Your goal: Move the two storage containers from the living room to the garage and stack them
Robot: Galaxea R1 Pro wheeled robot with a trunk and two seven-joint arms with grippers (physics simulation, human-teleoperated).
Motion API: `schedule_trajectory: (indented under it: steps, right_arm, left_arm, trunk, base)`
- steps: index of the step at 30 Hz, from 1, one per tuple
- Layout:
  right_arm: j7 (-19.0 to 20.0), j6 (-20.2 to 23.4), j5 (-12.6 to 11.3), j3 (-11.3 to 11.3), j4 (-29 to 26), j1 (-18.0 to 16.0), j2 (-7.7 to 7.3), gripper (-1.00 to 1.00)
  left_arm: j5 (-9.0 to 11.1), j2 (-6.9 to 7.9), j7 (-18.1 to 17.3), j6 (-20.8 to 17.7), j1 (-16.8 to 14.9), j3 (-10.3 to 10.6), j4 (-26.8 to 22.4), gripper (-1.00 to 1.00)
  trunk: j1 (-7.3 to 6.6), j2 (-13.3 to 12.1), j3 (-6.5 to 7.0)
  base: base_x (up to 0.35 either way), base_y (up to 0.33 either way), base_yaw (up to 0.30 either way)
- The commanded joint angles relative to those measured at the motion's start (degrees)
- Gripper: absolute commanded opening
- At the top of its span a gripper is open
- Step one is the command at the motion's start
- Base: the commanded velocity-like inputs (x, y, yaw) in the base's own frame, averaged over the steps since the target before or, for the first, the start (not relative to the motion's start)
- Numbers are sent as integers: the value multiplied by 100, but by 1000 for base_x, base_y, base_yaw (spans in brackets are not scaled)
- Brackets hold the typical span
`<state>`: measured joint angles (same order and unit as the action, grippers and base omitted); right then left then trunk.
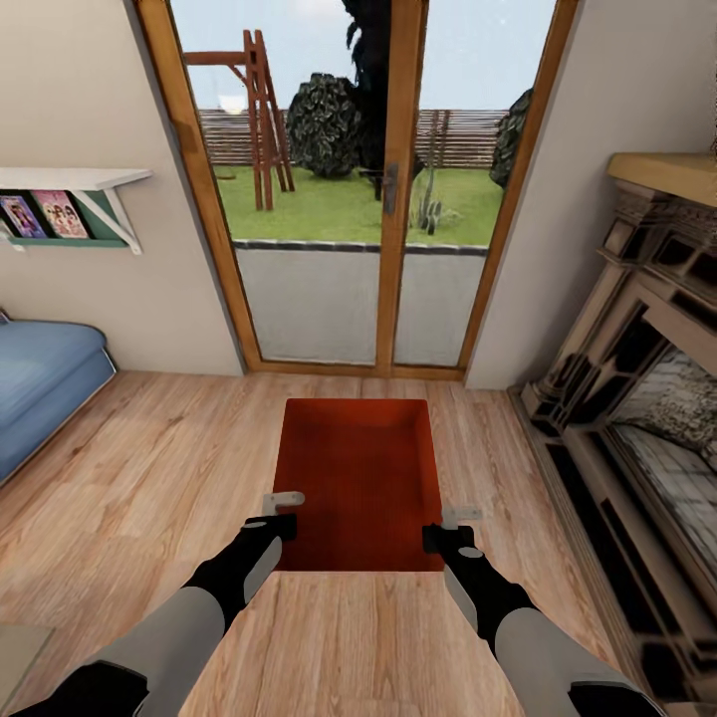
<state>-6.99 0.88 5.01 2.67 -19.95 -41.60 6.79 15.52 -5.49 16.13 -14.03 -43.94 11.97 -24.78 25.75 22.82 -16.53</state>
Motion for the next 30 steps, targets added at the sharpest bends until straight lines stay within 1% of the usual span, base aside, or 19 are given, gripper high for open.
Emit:
schedule_trajectory:
  steps: [1,30]
  right_arm:
    - [-26,-35,130,94,-26,-6,7,-100]
    - [-29,-35,140,94,-26,-6,7,-100]
  left_arm:
    - [39,4,86,-47,0,-2,8,-100]
    - [39,4,85,-46,0,-2,8,-100]
  trunk:
    - [3,10,0]
    - [3,10,268]
  base:
    - [0,0,0]
    - [0,0,0]
